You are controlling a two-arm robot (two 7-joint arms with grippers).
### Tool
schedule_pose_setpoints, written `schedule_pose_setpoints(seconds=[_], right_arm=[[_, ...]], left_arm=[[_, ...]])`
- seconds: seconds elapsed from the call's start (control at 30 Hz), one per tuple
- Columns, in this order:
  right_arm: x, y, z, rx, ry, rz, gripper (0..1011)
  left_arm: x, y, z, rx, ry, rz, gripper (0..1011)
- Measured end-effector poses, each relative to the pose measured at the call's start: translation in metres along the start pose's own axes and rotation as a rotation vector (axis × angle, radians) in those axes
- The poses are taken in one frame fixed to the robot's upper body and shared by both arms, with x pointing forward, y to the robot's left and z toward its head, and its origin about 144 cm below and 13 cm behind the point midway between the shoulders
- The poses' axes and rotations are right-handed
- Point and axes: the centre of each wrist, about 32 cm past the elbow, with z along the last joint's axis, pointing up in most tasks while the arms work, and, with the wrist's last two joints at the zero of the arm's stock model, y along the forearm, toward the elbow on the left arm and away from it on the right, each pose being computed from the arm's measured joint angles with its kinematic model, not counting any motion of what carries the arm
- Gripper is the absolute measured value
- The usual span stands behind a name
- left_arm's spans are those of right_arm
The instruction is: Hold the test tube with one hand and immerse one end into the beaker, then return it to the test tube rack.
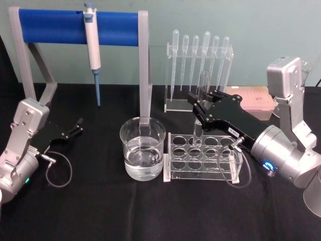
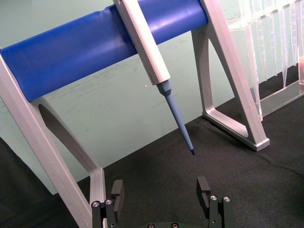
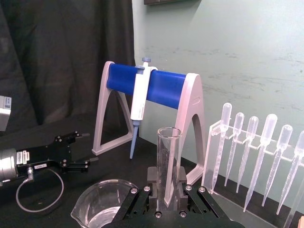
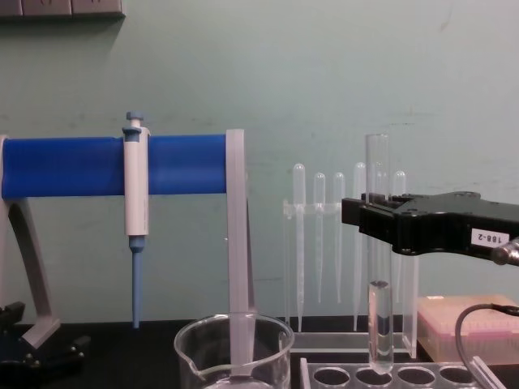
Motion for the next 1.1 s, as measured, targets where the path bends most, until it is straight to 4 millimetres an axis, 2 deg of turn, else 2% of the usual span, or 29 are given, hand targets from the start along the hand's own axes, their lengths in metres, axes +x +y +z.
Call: schedule_pose_setpoints(seconds=[1.1], right_arm=[[0.0, 0.0, 0.0, 0.0, -0.001, 0.0, 228]], left_arm=[[0.0, 0.0, 0.0, 0.0, 0.0, 0.0, 1000]])
